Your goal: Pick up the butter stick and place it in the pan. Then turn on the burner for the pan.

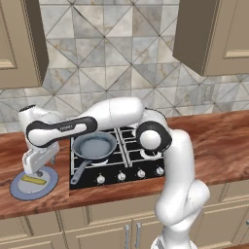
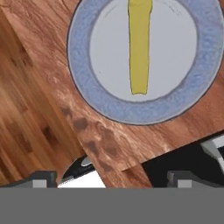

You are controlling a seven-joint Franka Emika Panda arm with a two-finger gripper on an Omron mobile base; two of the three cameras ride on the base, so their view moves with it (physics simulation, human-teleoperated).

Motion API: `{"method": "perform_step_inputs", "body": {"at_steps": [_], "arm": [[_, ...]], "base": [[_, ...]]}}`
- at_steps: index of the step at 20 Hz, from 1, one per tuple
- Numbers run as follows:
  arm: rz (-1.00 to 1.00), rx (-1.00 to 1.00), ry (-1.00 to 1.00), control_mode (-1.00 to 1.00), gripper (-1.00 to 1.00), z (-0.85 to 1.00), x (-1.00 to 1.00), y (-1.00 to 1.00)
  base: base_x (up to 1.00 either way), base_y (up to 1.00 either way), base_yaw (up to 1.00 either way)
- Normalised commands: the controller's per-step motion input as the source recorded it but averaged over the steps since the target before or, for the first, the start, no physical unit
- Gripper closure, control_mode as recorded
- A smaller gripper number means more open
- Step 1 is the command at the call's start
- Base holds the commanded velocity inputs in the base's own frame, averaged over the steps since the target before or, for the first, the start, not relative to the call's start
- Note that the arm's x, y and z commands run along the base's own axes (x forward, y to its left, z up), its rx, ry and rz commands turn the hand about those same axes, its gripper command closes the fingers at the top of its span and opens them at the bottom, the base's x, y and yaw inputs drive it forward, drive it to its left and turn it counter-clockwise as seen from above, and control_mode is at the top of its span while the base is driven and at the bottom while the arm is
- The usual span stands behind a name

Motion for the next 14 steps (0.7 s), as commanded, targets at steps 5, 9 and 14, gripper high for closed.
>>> {"method": "perform_step_inputs", "body": {"at_steps": [5,9,14], "arm": [[0.00,0.03,-0.07,-1.00,-1.00,-0.33,0.31,0.25],[0.00,0.05,-0.09,-1.00,-1.00,-0.32,0.18,0.21],[0.00,0.10,-0.10,-1.00,-1.00,-0.33,0.07,0.03]], "base": [[0.00,0.00,0.00],[0.00,0.00,0.00],[0.00,0.00,0.00]]}}
